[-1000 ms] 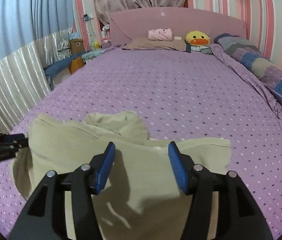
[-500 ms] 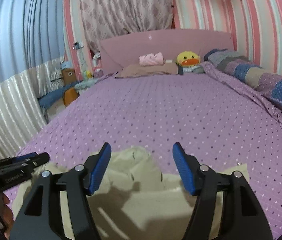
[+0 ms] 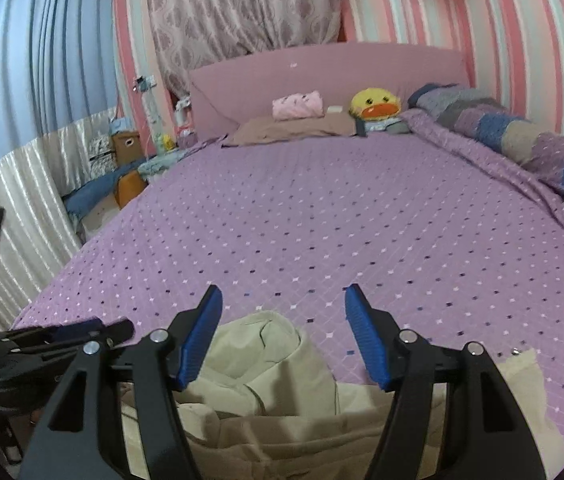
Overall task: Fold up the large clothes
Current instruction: 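Release the hem and reposition both open grippers over the folded jacket, then grasp the folded edge of the jacket with both grippers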
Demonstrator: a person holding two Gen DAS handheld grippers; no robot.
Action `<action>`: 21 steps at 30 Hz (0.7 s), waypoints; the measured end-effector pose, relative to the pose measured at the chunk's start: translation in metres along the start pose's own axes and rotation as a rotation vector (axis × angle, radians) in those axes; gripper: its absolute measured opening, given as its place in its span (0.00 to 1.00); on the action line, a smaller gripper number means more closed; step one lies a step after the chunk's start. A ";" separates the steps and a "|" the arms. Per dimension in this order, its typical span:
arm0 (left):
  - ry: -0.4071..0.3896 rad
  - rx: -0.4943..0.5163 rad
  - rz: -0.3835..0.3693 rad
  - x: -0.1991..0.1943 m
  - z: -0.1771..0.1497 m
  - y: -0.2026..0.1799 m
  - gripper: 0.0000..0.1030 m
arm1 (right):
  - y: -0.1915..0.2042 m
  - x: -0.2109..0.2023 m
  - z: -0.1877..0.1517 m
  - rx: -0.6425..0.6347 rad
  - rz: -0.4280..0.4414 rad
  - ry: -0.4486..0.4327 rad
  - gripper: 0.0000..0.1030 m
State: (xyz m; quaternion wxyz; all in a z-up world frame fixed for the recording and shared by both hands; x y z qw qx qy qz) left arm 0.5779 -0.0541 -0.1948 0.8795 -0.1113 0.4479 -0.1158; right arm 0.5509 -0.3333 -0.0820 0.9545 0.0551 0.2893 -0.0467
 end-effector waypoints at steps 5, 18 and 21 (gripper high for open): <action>0.006 -0.060 -0.031 -0.004 -0.005 0.024 0.40 | 0.003 0.013 -0.007 -0.015 0.017 0.033 0.62; 0.097 0.062 -0.084 -0.119 -0.086 -0.007 0.41 | -0.026 -0.089 -0.033 -0.156 0.029 0.195 0.65; 0.123 0.054 -0.078 -0.119 -0.109 -0.008 0.40 | -0.036 -0.098 -0.059 -0.172 0.010 0.248 0.65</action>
Point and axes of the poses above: each gripper's, at about its wrist camera, not at the fingertips, and x roughly the way its jaws point, y to its left, z to its top, the point moved 7 cm from there along x, roughly the way its jaws point, and after that the axes turned 10 degrees about -z, right-handed, at the moved point
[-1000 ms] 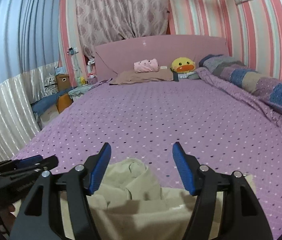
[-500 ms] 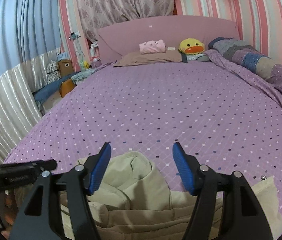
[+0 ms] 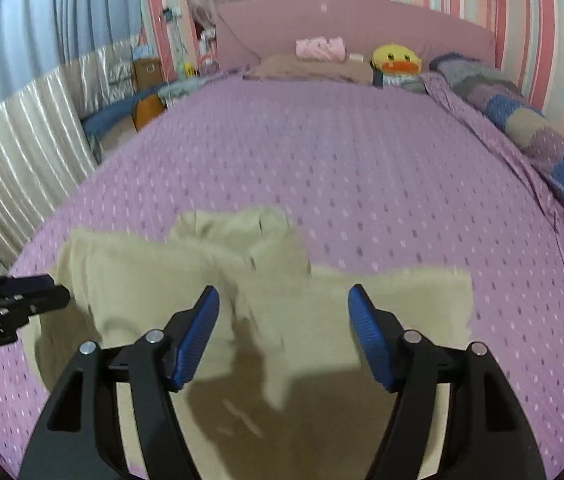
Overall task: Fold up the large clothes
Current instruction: 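Grasp the folded edge of the jacket with both grippers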
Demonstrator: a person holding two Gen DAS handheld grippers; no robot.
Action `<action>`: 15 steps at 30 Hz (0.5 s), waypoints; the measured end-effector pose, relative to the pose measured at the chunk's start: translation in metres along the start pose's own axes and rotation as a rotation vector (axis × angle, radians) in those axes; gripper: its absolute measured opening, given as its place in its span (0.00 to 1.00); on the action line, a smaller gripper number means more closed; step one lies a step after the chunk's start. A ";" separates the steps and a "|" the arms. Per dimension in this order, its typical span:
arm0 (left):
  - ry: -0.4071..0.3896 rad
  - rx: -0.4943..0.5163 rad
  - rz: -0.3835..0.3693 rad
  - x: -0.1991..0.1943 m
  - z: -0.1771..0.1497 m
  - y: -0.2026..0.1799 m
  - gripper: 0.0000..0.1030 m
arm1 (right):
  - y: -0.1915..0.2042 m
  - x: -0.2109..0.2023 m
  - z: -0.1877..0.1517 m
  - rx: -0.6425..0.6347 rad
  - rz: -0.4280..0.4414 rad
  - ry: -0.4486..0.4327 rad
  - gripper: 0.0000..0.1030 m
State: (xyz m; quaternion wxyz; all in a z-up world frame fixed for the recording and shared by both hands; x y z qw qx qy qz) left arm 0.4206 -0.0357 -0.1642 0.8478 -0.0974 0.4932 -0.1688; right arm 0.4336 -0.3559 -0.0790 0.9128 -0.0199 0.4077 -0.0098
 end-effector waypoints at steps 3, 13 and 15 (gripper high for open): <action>0.100 -0.016 0.003 0.023 -0.017 0.003 0.07 | -0.006 0.012 -0.024 -0.003 -0.009 0.090 0.58; 0.290 -0.124 0.009 0.096 0.000 0.047 0.01 | -0.011 0.102 -0.026 -0.035 -0.045 0.311 0.00; 0.321 -0.133 0.022 0.113 0.005 0.055 0.02 | -0.008 0.115 -0.021 -0.037 -0.042 0.344 0.00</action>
Point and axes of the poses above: each gripper's, at about its wrist camera, not at the fingertips, and x roughly the way its jaws point, y to its left, z to its top, the point moved 7 cm from there along x, roughly the way its jaws point, and after that the axes turned 10 degrees about -z, right-handed, at the moved point
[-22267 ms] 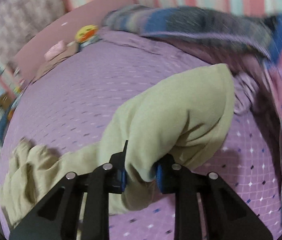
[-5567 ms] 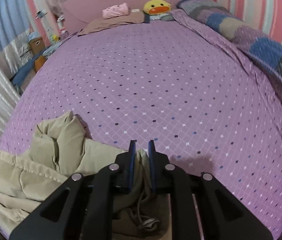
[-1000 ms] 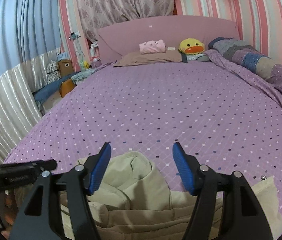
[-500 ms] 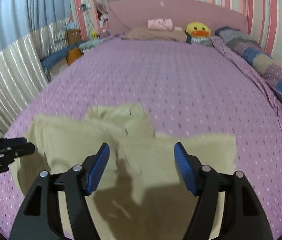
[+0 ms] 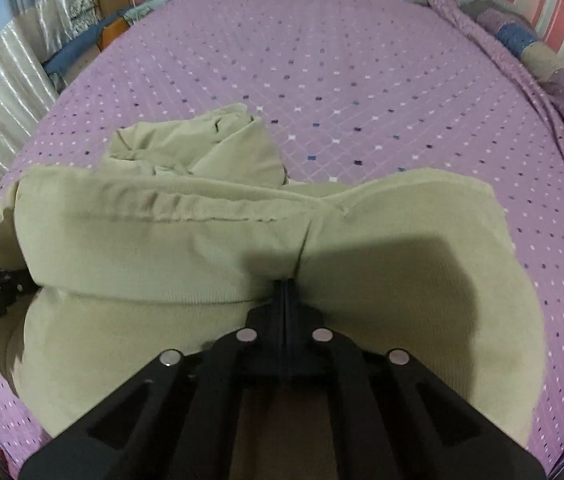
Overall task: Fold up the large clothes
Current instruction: 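Grasp the folded edge of the jacket with both grippers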
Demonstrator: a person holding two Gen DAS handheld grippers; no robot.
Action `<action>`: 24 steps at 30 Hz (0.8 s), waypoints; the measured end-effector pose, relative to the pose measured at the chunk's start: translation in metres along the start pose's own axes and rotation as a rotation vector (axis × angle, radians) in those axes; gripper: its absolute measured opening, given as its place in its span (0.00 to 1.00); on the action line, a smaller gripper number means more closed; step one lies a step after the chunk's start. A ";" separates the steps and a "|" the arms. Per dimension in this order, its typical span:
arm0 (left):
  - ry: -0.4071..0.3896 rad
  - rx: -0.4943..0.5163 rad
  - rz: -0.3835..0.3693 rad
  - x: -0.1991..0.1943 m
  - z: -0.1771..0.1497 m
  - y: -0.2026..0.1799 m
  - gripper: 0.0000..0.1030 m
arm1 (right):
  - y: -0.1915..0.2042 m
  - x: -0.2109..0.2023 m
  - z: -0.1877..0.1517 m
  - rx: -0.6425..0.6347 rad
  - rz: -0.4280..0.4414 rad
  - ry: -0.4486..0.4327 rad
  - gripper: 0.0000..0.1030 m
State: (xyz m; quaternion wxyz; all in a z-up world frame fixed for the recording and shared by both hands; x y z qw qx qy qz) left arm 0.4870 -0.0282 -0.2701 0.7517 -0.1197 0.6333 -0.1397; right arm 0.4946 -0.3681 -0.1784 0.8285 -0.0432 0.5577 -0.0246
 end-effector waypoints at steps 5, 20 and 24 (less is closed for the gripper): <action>0.047 -0.003 0.045 0.018 0.020 0.004 0.02 | 0.008 0.026 0.022 -0.011 -0.001 0.076 0.00; 0.112 0.043 0.099 0.050 0.049 0.008 0.03 | 0.021 0.065 0.042 -0.064 -0.039 0.127 0.00; 0.108 0.047 0.122 0.055 0.054 0.007 0.03 | 0.023 0.069 0.045 -0.063 -0.041 0.125 0.00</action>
Point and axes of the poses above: each gripper's, at about its wrist camera, not at the fingertips, and x roughly the way its jaws point, y to its left, z to its top, the point moved 7 cm from there along x, roughly the way its jaws point, and after that the axes turned 10 degrees about -z, right-handed, at the moved point
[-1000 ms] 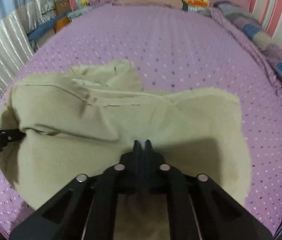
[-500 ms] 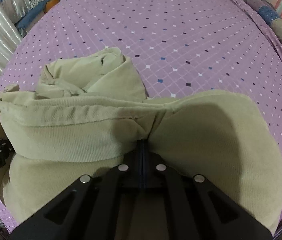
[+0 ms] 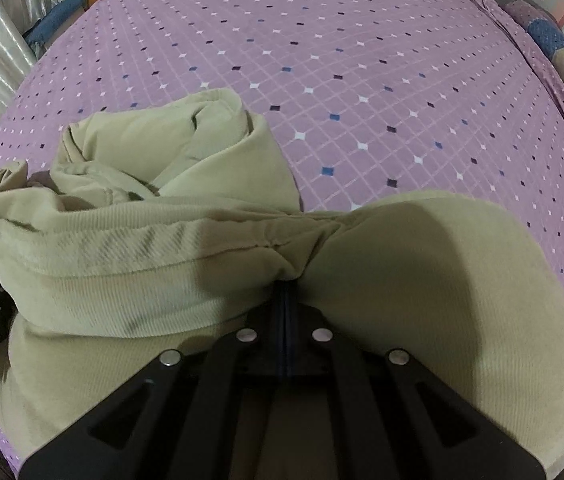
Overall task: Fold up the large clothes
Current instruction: 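Grasp the folded edge of the jacket with both grippers, then lift and fold the held jacket edge over onto itself with both grippers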
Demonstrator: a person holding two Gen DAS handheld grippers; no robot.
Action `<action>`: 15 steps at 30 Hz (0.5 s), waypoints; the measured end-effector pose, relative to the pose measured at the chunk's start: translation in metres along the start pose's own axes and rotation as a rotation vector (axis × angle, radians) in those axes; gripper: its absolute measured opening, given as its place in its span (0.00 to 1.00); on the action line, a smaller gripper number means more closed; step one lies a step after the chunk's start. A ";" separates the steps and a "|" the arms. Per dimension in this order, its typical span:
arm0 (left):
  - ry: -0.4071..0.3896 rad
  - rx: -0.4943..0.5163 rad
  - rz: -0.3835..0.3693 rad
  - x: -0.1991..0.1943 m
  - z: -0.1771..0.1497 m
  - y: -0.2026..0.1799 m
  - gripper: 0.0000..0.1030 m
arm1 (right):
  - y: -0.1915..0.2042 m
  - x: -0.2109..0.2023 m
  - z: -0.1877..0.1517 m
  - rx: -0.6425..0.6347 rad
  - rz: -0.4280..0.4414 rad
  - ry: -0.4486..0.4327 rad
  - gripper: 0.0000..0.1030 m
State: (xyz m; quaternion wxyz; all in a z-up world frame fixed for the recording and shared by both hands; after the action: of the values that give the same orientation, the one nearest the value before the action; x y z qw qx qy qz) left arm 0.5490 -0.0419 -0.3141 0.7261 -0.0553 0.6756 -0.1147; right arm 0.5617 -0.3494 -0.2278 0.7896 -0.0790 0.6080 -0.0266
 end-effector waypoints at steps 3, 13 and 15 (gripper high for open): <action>0.005 0.010 0.001 0.002 0.003 0.000 0.03 | 0.000 0.003 0.002 0.003 0.012 -0.002 0.00; 0.009 -0.003 -0.009 0.001 0.000 -0.007 0.03 | -0.001 0.013 0.011 0.011 0.036 0.007 0.00; -0.016 0.020 -0.001 -0.007 -0.005 -0.011 0.03 | 0.000 0.005 0.007 -0.010 0.030 -0.017 0.00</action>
State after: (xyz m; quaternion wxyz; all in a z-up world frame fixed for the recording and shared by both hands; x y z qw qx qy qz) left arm 0.5421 -0.0509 -0.3052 0.7321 -0.0495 0.6685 -0.1214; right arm 0.5703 -0.3492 -0.2310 0.7947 -0.0739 0.6024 -0.0113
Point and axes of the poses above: each gripper's, at about its wrist camera, not at the fingertips, and x roughly the way its jaws point, y to its left, z to its top, the point moved 7 cm from there along x, roughly the way its jaws point, and after that the axes turned 10 degrees about -z, right-handed, at the moved point
